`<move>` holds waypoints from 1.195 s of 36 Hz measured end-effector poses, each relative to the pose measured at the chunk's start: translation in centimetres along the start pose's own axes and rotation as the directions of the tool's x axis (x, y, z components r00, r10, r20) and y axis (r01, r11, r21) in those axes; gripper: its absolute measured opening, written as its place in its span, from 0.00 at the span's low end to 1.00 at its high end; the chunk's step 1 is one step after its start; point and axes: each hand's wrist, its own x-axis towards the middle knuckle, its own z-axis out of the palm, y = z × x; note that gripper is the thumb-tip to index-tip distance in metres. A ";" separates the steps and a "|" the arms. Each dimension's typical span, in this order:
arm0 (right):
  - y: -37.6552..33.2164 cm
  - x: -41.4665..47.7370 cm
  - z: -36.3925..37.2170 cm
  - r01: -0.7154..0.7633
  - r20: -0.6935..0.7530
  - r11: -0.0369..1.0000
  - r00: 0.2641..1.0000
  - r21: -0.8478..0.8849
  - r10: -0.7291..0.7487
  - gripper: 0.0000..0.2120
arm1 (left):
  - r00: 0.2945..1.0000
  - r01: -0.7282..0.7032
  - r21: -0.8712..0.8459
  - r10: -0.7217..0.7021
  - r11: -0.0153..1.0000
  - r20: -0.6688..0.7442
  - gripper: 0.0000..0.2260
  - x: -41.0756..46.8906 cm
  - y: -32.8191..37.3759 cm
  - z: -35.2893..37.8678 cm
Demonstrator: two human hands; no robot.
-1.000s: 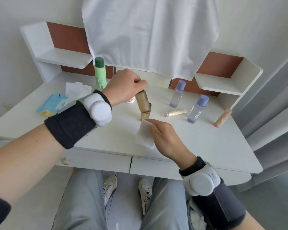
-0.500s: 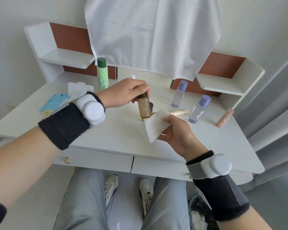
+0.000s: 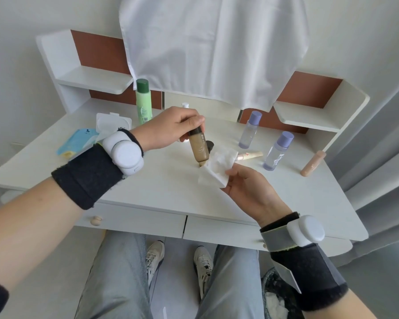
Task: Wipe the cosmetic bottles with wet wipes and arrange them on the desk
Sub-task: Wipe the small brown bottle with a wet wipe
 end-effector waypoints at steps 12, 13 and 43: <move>-0.1 -0.4 0.3 -0.010 -0.104 0.995 0.995 -0.099 -0.001 0.13 | 0.999 0.028 -0.028 -0.029 0.999 -0.029 0.15 -0.2 0.1 -0.4; -0.1 -0.4 0.4 -0.006 -0.095 0.991 0.995 -0.132 -0.007 0.13 | 0.999 0.030 -0.026 -0.031 0.999 -0.030 0.15 -0.2 0.2 -0.4; -0.2 -0.1 1.7 0.125 -0.135 0.944 0.976 -0.304 -0.172 0.16 | 0.976 0.037 -0.061 -0.023 0.997 0.215 0.12 -0.6 0.7 2.0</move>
